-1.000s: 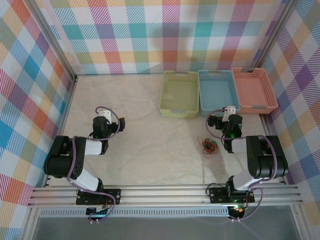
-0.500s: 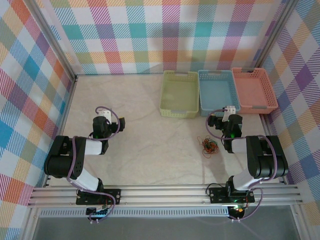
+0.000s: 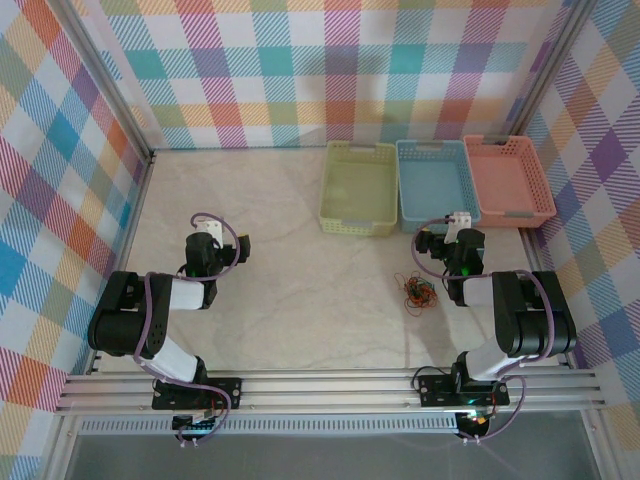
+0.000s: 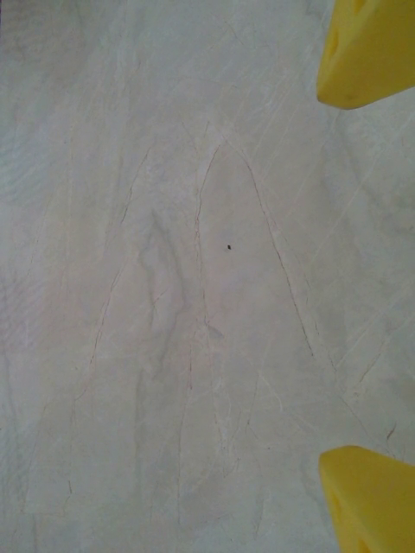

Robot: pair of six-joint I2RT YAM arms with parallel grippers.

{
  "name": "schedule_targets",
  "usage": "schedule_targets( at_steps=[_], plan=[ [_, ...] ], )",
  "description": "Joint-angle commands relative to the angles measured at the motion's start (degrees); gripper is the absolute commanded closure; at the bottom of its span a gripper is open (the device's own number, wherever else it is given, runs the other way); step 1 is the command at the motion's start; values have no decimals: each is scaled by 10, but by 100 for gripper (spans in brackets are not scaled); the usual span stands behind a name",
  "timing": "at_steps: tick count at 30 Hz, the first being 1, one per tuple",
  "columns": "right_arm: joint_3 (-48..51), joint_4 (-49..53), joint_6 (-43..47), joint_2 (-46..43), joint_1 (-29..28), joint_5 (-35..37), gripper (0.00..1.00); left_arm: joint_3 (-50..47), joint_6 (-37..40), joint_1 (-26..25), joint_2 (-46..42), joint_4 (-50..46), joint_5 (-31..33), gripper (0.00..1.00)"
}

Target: Untangle the cables

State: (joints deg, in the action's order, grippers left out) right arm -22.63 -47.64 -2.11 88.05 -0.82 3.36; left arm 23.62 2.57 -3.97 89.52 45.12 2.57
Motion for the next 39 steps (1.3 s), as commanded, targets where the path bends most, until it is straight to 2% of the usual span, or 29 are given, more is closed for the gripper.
schedule_targets(
  at_steps=[1,6,8,10,13,16,19,21,25,27,30,35,39],
  plan=[
    [-6,-5,11,-2,-3,-10,0,7,-5,7,1,5,-2,0],
    [-6,-6,11,-2,-3,-10,0,13,2,-9,-19,-18,34,0],
    [-5,-7,11,-7,-3,-6,0,33,10,-22,-59,-87,52,0],
    [-20,55,10,-46,-6,2,0,53,4,-36,-109,-162,81,0],
    [-35,155,1,-133,-6,18,0,78,-40,-45,-192,-253,87,0],
    [-65,262,-47,-218,-6,29,5,111,-107,-53,-262,-344,80,0],
    [-112,373,-88,-259,-6,29,8,144,-219,-52,-319,-439,110,0],
    [-169,469,-91,-259,-6,27,9,170,-268,-44,-341,-500,77,0],
    [-209,529,-106,-246,-7,30,11,241,-294,-43,-338,-632,32,0],
    [-228,552,-110,-239,-4,33,14,266,-294,-42,-333,-673,-22,0],
    [-273,589,-106,-203,3,46,16,291,-290,-43,-336,-713,-94,0],
    [-362,649,-107,-117,19,61,18,317,-307,-44,-349,-766,-133,0],
    [-428,676,-114,-48,33,77,22,303,-317,-49,-368,-766,-182,0]
  ],
)
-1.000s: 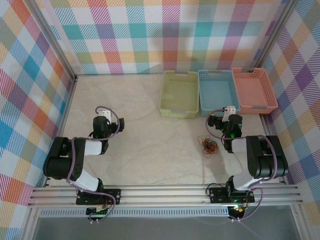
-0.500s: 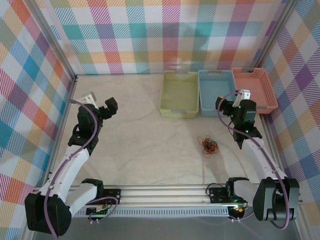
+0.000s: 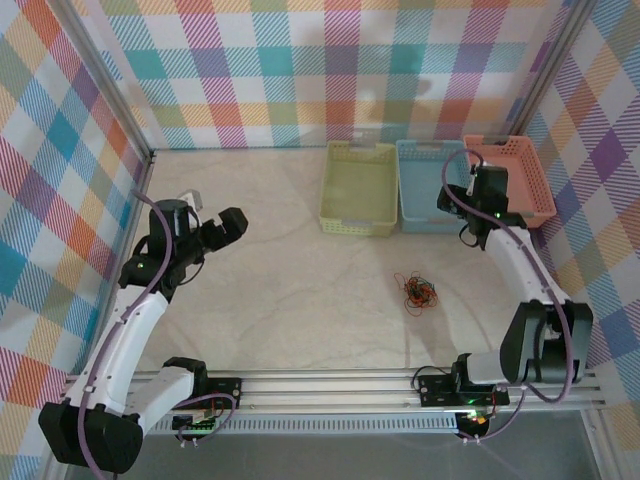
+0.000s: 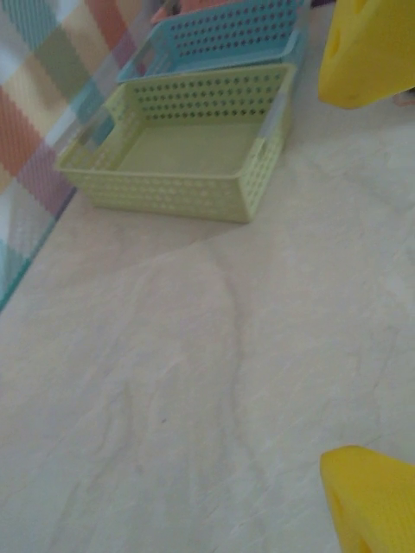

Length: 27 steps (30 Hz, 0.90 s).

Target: Untangle the cables

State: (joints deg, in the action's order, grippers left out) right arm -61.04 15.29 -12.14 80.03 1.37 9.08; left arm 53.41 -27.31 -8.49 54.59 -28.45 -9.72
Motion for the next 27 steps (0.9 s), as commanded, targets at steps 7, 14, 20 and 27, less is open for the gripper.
schedule_targets(
  at_steps=[7,14,20,27],
  plan=[
    [-184,90,-7,162,29,49,23,35,-29,-10,-35,-84,-155,0],
    [-324,128,15,295,57,37,31,66,67,-12,-89,-206,-112,0],
    [-423,175,34,384,62,38,35,-14,69,-13,-169,-156,-71,0],
    [-477,198,58,448,65,34,45,-36,89,-13,-175,-166,-47,0]
  ],
)
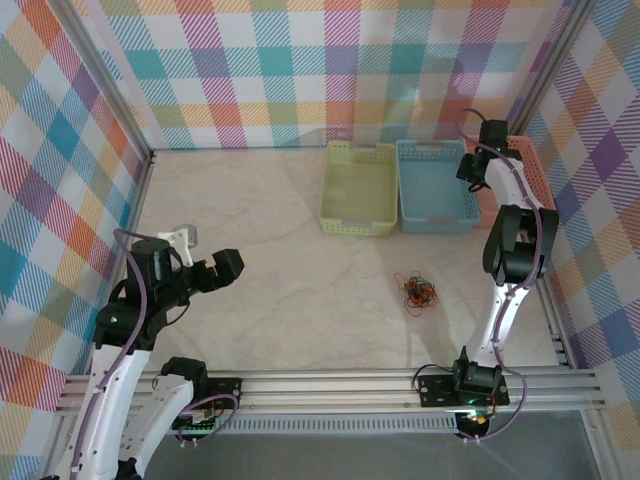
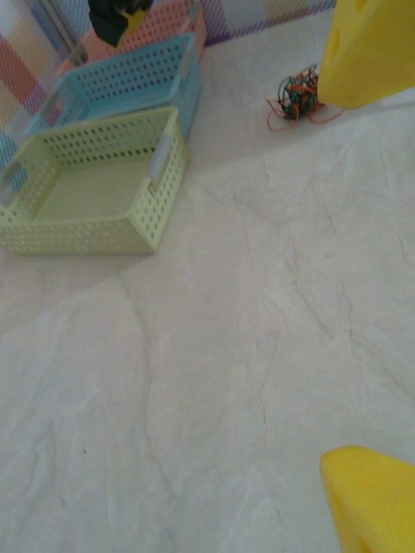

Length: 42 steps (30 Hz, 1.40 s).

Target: Untangle the cables

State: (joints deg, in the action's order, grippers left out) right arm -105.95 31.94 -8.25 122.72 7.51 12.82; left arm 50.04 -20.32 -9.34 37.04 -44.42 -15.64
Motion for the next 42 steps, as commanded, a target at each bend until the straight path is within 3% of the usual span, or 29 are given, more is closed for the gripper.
schedule_targets(
  at_steps=[1,6,12,15,31,42],
  plan=[
    [-34,35,23,29,4,-1,45,-3,18,-5,1,-4,10,0],
    [-42,33,52,49,4,0,49,-3,22,-4,7,-6,11,0],
    [-56,33,79,57,4,-33,73,-4,22,-3,11,-5,7,0],
    [-51,33,83,52,2,-54,80,-4,22,-3,11,-5,6,0],
    [-45,21,76,42,-84,-90,84,-4,25,-3,12,-6,6,0],
    [-69,22,1,68,-146,-80,84,-6,25,-3,15,-7,7,0]
  ],
)
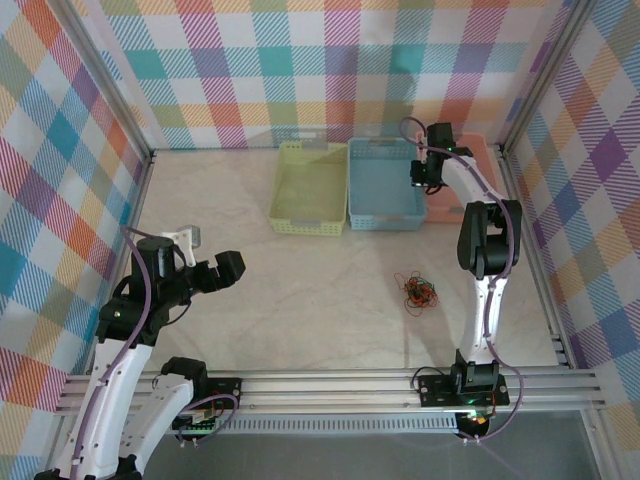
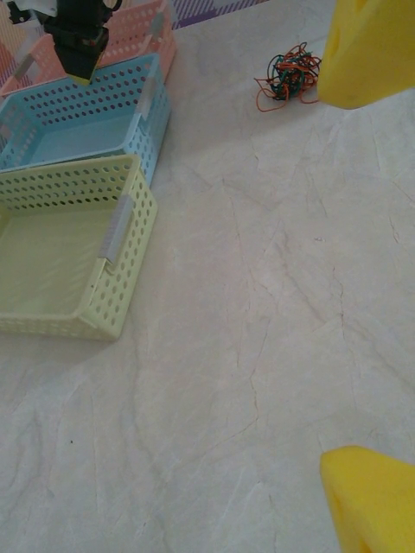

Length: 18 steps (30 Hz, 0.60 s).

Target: Untangle the cables

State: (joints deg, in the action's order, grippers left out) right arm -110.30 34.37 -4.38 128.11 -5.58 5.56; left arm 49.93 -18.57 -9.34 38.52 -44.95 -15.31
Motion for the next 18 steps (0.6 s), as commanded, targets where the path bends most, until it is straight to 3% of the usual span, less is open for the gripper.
schedule_targets(
  at_steps=[1,18],
  plan=[
    [-25,-3,-44,15,-20,-9,84,-5,8,-3,1,-1,4,0],
    [-92,2,-142,80,-84,5,82,-6,8,-3,8,-6,9,0]
  ],
)
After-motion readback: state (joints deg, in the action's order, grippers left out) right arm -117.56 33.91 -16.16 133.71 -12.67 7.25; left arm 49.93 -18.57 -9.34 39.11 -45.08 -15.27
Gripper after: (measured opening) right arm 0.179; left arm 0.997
